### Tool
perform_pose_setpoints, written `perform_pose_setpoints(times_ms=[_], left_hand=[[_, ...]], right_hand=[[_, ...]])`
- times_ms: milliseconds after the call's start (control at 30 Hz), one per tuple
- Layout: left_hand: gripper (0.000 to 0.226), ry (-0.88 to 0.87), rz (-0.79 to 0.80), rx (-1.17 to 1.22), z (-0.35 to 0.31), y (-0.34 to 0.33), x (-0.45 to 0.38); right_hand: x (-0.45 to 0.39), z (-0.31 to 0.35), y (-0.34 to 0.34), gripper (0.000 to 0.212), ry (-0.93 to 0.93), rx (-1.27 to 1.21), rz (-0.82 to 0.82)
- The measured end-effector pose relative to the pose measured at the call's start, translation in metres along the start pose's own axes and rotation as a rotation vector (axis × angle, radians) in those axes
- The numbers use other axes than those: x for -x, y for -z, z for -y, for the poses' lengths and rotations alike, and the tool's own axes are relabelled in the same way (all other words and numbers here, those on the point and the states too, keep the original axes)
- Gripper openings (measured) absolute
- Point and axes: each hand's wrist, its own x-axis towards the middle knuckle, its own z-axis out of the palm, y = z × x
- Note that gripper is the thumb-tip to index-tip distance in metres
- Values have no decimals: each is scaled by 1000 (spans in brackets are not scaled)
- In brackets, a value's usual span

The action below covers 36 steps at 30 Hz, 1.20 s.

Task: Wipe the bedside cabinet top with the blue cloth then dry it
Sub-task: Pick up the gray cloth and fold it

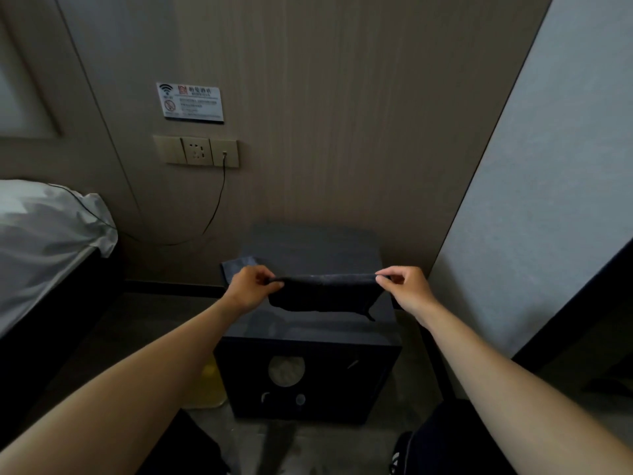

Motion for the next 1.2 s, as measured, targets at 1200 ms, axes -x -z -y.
perform_pose_setpoints(times_ms=[1200], left_hand=[[56,312,356,-44,-65,-8,2]], right_hand=[[24,54,-52,22,-221,-529,457]])
